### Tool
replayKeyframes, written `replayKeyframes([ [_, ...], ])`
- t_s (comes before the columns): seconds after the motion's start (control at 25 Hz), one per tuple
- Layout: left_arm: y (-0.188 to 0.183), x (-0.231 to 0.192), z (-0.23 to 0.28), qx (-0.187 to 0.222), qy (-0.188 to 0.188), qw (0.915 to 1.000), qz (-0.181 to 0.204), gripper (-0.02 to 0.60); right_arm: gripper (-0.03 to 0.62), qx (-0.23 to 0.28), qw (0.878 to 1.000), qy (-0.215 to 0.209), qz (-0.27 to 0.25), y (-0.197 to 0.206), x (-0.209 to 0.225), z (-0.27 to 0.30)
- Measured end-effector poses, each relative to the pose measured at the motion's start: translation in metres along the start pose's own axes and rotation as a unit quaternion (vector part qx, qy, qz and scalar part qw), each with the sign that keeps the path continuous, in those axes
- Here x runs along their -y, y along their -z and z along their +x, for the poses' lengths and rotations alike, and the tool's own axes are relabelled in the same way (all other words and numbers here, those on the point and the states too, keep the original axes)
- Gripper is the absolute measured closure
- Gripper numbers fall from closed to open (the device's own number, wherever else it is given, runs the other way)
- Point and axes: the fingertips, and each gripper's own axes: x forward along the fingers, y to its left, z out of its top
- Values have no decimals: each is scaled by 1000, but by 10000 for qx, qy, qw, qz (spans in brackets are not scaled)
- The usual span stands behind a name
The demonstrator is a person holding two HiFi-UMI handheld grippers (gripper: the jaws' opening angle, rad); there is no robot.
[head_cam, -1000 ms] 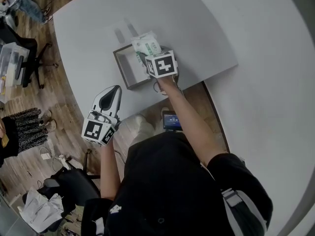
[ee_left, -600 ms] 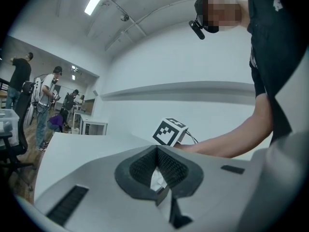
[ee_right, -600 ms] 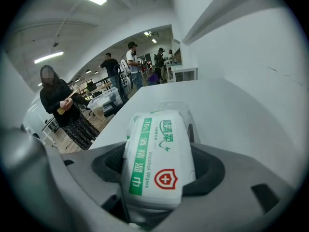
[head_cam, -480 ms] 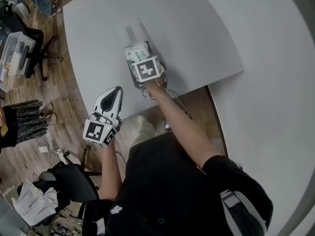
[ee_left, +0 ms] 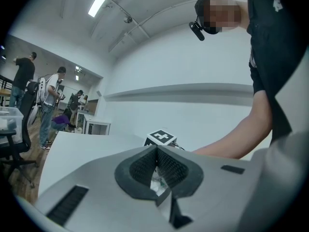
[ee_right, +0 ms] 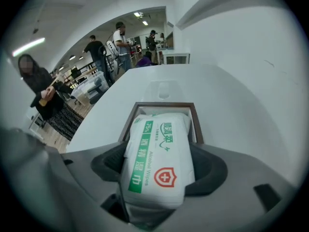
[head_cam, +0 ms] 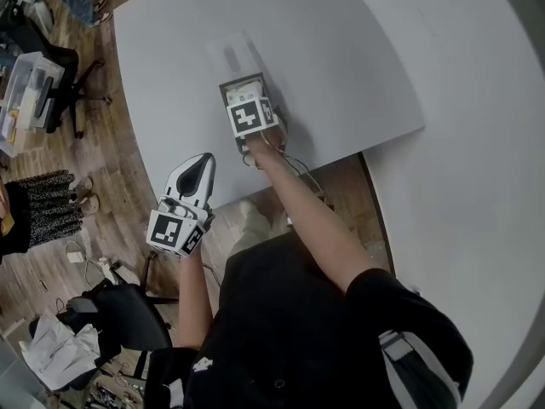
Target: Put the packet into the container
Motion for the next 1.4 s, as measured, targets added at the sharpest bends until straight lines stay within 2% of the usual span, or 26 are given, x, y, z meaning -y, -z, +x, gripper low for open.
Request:
replayKeyframes([
  [0.16,0,-8,-4,10,-42,10000,-14,574,252,346,9991,87,-237,-11,-4,-8],
  [0.32,-1,-11,-3,34,-50,10000,-61,574,238,1139,9926,-381,-154,-44,-9,-43],
  [0.48,-5,-2,6,53,48,10000,3,574,258,1508,9859,-708,-177,-47,1,-69],
  [0.52,-6,-1,8,57,68,10000,20,574,346,1630,9837,-708,-274,-47,4,-78],
  [0.56,-8,1,9,59,76,9999,31,574,468,1776,9809,-696,-380,-47,8,-88],
  [0.6,-9,2,9,65,77,9999,39,574,533,1930,9775,-710,-475,-48,10,-99],
  [0.68,-12,5,10,91,76,9999,55,574,567,2223,9690,-896,-603,-48,11,-123],
  [0.8,-16,12,14,141,83,9998,122,574,572,2730,9479,-1455,-764,-46,7,-166],
  [0.96,-26,26,16,222,142,9993,247,574,572,3504,9050,-2195,-1002,-34,2,-226],
  [1.08,-32,40,15,263,173,9990,326,574,572,4036,8755,-2381,-1176,-16,9,-259],
  [1.28,-39,61,16,328,218,9983,437,574,572,4800,8284,-2690,-1053,4,21,-300],
  [1.4,-40,72,15,359,264,9978,486,574,572,4953,8187,-2690,-1102,13,25,-309],
])
